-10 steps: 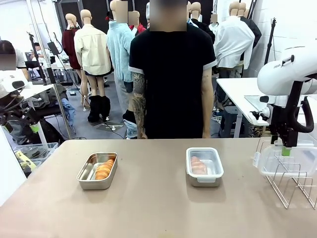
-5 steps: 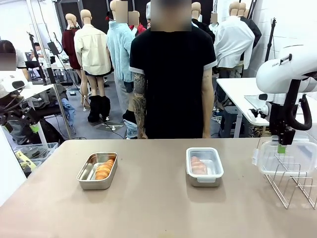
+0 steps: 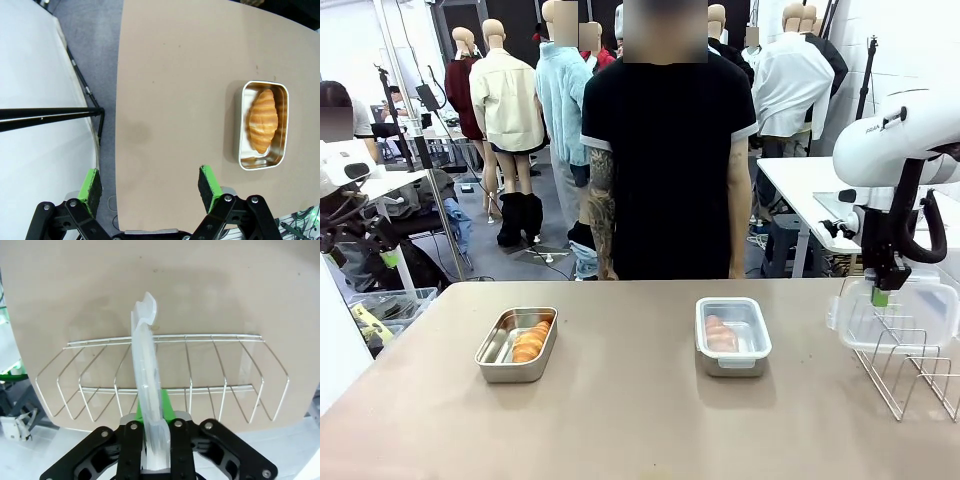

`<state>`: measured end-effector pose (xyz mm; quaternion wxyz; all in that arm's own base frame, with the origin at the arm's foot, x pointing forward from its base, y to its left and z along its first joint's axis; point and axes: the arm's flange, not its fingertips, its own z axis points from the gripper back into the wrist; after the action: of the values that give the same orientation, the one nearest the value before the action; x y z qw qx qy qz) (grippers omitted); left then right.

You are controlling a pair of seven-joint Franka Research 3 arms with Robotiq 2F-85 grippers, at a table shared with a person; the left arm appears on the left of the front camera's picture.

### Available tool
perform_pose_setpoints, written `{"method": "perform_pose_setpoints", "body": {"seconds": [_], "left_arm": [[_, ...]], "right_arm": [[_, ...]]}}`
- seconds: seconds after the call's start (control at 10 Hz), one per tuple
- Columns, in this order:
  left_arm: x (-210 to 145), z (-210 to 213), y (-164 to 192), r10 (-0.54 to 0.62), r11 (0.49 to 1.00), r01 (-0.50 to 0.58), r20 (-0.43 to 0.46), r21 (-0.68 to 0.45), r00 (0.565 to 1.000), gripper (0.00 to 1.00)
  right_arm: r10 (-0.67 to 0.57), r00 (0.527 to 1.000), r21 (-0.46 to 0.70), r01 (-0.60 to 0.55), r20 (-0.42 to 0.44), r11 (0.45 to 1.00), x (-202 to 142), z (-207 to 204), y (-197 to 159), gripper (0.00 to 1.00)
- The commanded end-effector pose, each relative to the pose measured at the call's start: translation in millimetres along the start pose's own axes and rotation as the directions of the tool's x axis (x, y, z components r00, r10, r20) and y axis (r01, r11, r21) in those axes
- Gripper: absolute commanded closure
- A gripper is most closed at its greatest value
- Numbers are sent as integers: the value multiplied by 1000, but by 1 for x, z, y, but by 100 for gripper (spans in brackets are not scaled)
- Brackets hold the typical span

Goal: Place the bread in airtight containers.
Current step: Pick up one Airtight Container lid and hand it to the human, then release when the human grabs the Airtight Container lid.

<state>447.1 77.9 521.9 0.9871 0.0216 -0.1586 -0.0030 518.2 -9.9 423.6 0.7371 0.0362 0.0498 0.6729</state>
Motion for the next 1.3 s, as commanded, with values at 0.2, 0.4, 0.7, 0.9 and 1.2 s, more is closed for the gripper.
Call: {"method": "perform_pose_setpoints", "body": {"seconds": [0.2,0.4,0.7,0.9,1.2], "left_arm": [[-2,1,0,17,999,-17,-3,27,1000,0],[-2,1,0,17,999,-17,-3,27,1000,0],[-2,1,0,17,999,-17,-3,27,1000,0],[-2,1,0,17,999,-17,-3,27,1000,0],[-2,1,0,17,999,-17,-3,27,1000,0]], "right_arm": [[5,1000,29,-4,-27,1000,3,1,17,100],[17,999,109,-13,-32,994,3,3,15,100],[10,1000,25,-10,-4,1000,4,1,11,100],[10,1000,25,-10,-4,1000,4,1,11,100],[10,1000,25,-10,-4,1000,4,1,11,100]]}}
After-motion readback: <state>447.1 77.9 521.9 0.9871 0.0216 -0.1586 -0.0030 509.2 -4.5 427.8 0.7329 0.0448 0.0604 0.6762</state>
